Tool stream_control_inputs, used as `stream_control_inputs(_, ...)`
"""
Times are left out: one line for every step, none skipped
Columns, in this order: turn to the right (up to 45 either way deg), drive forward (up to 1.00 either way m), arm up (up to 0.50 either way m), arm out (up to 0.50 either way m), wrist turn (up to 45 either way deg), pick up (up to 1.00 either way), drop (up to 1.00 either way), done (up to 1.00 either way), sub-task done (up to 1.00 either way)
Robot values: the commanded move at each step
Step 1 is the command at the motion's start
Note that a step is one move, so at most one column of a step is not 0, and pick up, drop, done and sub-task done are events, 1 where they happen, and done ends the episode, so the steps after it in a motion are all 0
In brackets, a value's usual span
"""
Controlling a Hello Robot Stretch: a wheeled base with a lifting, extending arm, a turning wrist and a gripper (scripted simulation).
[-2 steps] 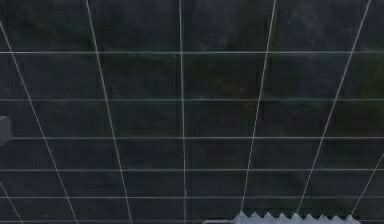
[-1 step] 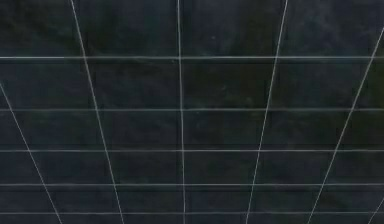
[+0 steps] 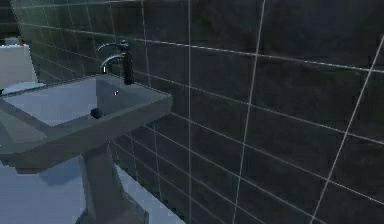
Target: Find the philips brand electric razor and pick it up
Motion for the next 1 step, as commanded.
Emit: stream_control_inputs(-3.0,0.00,0.00,0.00,0.0,0.00,0.00,0.00,0.00)
